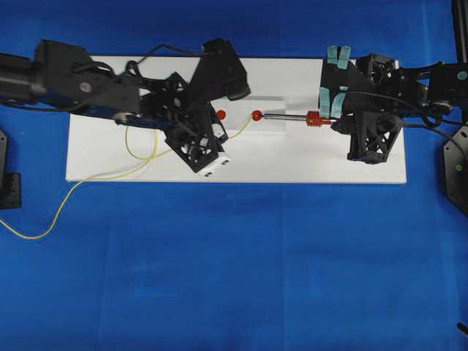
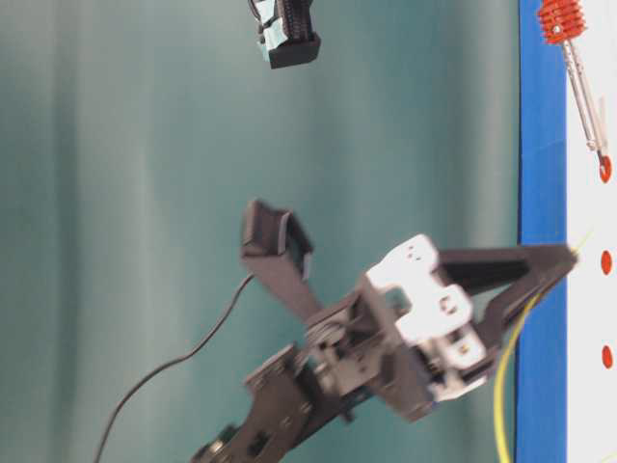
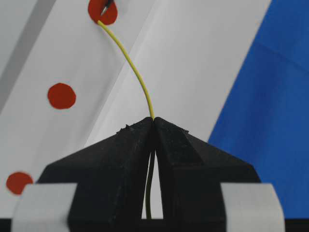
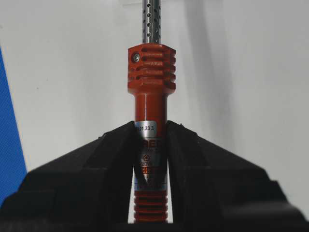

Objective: Touch the tip of the soldering iron to the tip of the solder at the mark.
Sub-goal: 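Withdraw both grippers away from the red-dot strip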

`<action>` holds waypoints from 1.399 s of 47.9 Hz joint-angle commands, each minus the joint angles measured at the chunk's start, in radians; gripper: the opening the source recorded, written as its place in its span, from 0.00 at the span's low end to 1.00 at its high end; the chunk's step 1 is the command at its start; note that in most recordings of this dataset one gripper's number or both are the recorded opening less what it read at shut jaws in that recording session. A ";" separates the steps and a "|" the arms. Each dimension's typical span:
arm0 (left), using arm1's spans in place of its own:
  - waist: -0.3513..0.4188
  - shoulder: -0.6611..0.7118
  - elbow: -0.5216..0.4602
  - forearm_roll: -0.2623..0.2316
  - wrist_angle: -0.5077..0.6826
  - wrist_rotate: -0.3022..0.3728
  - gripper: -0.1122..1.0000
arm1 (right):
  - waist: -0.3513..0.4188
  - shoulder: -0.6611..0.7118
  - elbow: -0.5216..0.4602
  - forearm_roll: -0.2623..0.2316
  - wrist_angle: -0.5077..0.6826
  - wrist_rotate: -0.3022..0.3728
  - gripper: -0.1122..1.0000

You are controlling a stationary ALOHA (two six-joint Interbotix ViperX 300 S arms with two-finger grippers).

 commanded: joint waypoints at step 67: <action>-0.002 -0.434 0.373 0.002 -0.210 0.011 0.13 | -0.015 -0.414 0.152 -0.003 -0.048 0.052 0.16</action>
